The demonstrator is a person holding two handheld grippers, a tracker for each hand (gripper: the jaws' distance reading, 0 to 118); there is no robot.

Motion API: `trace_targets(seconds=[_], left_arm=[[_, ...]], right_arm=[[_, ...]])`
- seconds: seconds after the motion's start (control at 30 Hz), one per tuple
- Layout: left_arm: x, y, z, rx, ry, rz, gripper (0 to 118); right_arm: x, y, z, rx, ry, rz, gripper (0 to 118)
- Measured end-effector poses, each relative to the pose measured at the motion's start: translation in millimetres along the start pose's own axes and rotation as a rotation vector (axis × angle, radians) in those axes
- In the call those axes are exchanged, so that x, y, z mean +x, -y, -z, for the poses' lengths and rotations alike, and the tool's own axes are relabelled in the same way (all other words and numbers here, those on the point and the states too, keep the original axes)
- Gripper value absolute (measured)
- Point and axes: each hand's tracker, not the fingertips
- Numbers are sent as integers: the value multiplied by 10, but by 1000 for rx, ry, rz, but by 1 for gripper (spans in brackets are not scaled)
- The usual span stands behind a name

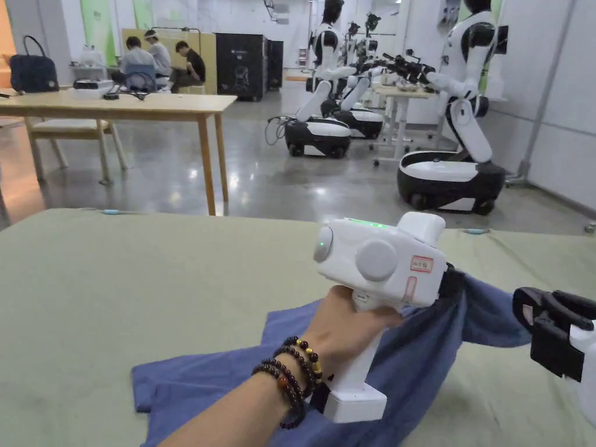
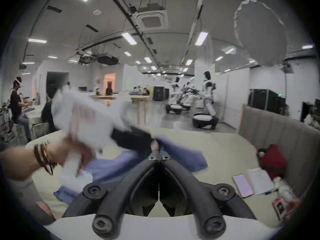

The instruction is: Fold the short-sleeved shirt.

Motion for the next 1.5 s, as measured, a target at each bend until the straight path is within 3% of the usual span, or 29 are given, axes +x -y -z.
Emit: trace_targets(seconds=[0.1,0.23,0.3,0.4,0.43,0.47,0.5,0.53,0.57,0.8,0.87,0.9,0.93,0.97,1.0,1.1,1.17,1.33,1.37,1.4,1.47,1.5], left_arm=[[343,381,889,-170,30,33,1],[531,1150,1790,-391,-6,70,1],[547,1404,1940,-433,-61,101,1],[436,1259,1757,-337,-24,30,6],[401,1192,1700,-326,-23,23,15],[379,1116,1608,-296,-32,33,50],[377,1008,1481,-257,-59,47,93],[348,915,1358,-249,-71,48,115],[302,811,1152,-195,-58,35,118],[-226,606,-714,141,-176,-125,117],[-449,744,-1237,187,-271,-160,109],[-555,851,-1489,221,-328,-185,93],[-650,949,-1710,231,-381,-201,63],[-752,1065,-1946,251,-430,-215,7],[-849,1171,-2149,250,-480,-229,0],[-1116,1463,-2594,217,-605,-265,0],[-1287,1580,-2739,179,-609,-305,0],[-1720,1611,-2536,35,-688,-313,0],[-1857,1617,-2423,13,-686,-334,7],[-1997,1619,-2300,-25,-677,-354,26],[-2323,1629,-1967,-148,-695,-427,118],[-2425,1734,-1912,-187,-754,-474,117]], right_arm=[[342,-2,-124,8,86,16,0],[662,127,-164,-17,123,37,0],[768,224,-173,-29,142,44,0],[867,324,-197,-13,157,70,0],[879,346,-201,-7,159,83,0],[886,346,-193,-9,159,100,0],[879,340,-190,-12,151,111,0],[868,337,-191,-12,145,115,0],[831,338,-202,-9,140,115,0],[480,248,-190,1,44,111,1],[350,235,-197,7,13,106,0],[283,228,-191,8,1,97,0],[232,222,-186,9,-11,91,0],[172,216,-188,11,-32,87,1],[126,210,-184,12,-51,87,1],[11,178,-187,6,-85,94,1],[-52,150,-198,12,-106,101,1],[-160,110,-207,20,-147,100,1],[-171,111,-193,15,-151,100,0],[-173,124,-174,5,-155,104,1],[-171,167,-139,-8,-159,108,1],[-162,193,-114,-18,-157,111,1]])
